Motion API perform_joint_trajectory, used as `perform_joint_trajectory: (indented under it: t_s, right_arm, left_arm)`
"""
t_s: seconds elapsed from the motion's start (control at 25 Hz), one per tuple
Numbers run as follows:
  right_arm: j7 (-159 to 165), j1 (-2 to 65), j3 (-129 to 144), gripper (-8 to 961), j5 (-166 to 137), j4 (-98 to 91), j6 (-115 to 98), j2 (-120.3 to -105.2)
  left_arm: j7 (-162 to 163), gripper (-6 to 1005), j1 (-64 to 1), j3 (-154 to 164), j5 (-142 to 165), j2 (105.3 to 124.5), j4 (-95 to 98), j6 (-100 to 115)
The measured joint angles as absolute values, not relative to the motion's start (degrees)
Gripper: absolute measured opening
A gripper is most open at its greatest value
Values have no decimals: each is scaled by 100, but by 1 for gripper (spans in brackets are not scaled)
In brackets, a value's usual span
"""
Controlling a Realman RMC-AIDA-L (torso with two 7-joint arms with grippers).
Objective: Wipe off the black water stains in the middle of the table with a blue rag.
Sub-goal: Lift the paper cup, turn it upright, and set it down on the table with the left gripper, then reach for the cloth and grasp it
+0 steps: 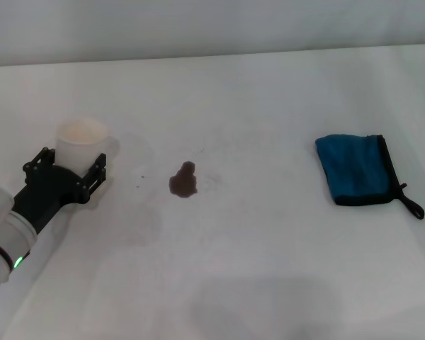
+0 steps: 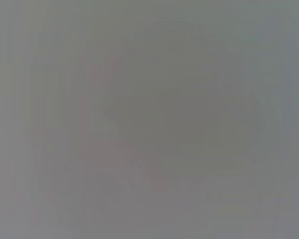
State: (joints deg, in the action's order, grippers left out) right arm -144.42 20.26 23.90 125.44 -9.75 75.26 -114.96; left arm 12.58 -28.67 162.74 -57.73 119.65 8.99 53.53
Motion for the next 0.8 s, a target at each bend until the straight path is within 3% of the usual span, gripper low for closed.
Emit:
perform_joint_trajectory:
  t_s: [0.72, 0.8]
  right_arm:
    - [-14440, 2140, 2449, 615, 12519, -1116, 7003, -11491]
    - [-14440, 2145, 2451, 615, 12514, -1116, 6989, -11496]
  left_arm:
    - [1257, 700, -2383, 16288, -5703, 11930, 1012, 5586]
    - [1257, 775, -2378, 16287, -5692, 11930, 1017, 5605]
